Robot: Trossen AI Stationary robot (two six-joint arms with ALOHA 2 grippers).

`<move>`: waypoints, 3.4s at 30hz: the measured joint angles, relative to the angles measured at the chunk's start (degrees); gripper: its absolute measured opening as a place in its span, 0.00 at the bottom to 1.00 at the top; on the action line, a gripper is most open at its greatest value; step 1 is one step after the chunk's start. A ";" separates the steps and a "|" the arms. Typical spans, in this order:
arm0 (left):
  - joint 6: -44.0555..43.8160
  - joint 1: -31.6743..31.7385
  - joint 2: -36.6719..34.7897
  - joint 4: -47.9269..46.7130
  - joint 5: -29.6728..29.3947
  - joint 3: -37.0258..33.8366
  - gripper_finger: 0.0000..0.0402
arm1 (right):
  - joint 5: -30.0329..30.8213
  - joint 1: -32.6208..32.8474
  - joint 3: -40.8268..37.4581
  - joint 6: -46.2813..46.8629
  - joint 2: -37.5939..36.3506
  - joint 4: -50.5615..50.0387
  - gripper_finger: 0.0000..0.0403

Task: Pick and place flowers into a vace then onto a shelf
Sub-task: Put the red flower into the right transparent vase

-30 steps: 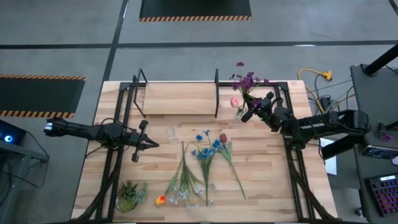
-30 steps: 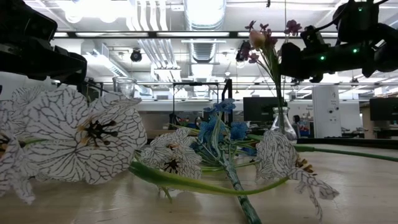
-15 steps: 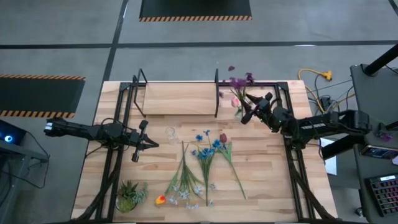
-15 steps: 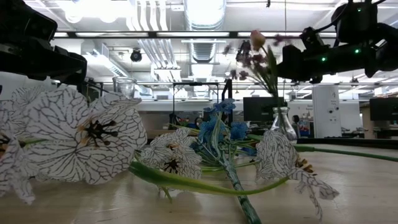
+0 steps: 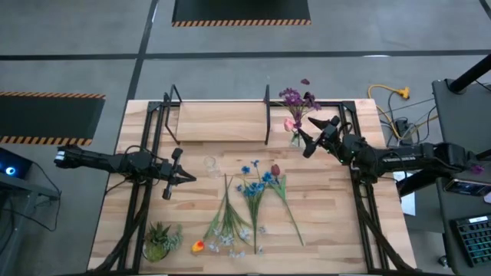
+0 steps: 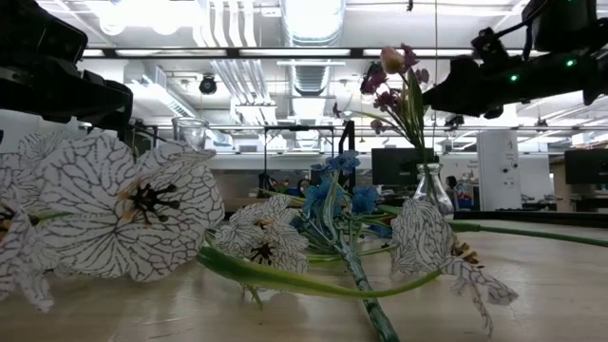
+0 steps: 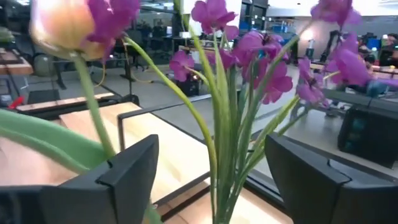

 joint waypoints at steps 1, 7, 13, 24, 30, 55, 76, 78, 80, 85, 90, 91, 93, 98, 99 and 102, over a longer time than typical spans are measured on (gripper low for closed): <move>0.00 0.00 0.00 0.02 0.00 0.00 0.00 | -0.01 0.36 0.00 0.36 -1.34 -1.10 0.72; 0.00 -0.04 0.01 0.02 0.00 0.00 0.00 | -0.57 5.01 0.33 2.82 -9.09 -4.69 0.73; 0.00 -0.04 0.00 0.02 0.00 0.00 0.00 | -0.47 13.45 2.42 2.57 -13.85 -8.38 0.70; 0.00 -0.02 -0.01 0.04 0.00 0.00 0.00 | 11.02 30.40 8.92 9.58 -10.29 -22.26 0.66; 0.00 0.00 0.01 0.04 0.00 0.00 0.00 | 19.57 39.67 15.90 16.27 -5.35 -32.43 0.65; -0.02 0.00 -0.01 0.07 0.00 0.00 0.00 | 17.55 49.33 29.98 39.83 23.74 -40.39 0.65; 0.00 -0.04 -0.01 0.15 0.00 0.00 0.00 | 16.30 46.80 35.91 52.27 44.70 -48.84 0.65; 0.00 -0.04 -0.01 0.15 0.00 0.00 0.00 | 14.01 46.31 35.91 52.53 45.93 -48.86 0.65; 0.00 -0.04 -0.01 0.14 0.00 0.00 0.00 | 12.30 45.87 35.93 54.10 47.14 -48.98 0.65; 0.00 -0.02 -0.01 0.13 0.00 0.00 0.00 | 11.33 45.31 35.93 56.00 49.56 -49.07 0.64; 0.00 -0.02 -0.01 0.13 0.00 0.00 0.00 | 11.34 44.88 35.93 56.05 51.44 -50.72 0.61; 0.00 -0.02 -0.01 0.13 0.00 0.00 0.00 | 11.32 44.77 35.93 56.06 51.75 -51.08 0.61; 0.00 -0.02 0.01 0.13 0.00 0.00 0.00 | 10.59 44.59 35.92 56.08 52.15 -51.11 0.60; 0.00 0.02 -0.01 0.11 0.00 0.00 0.00 | 10.39 44.42 35.92 56.88 52.28 -54.37 0.58; 0.00 0.00 -0.01 0.11 0.00 0.00 0.00 | 10.33 44.42 35.91 58.01 52.28 -55.95 0.57; 0.00 0.00 -0.01 0.11 0.00 0.00 0.00 | 9.90 44.42 35.91 62.81 52.28 -60.69 0.54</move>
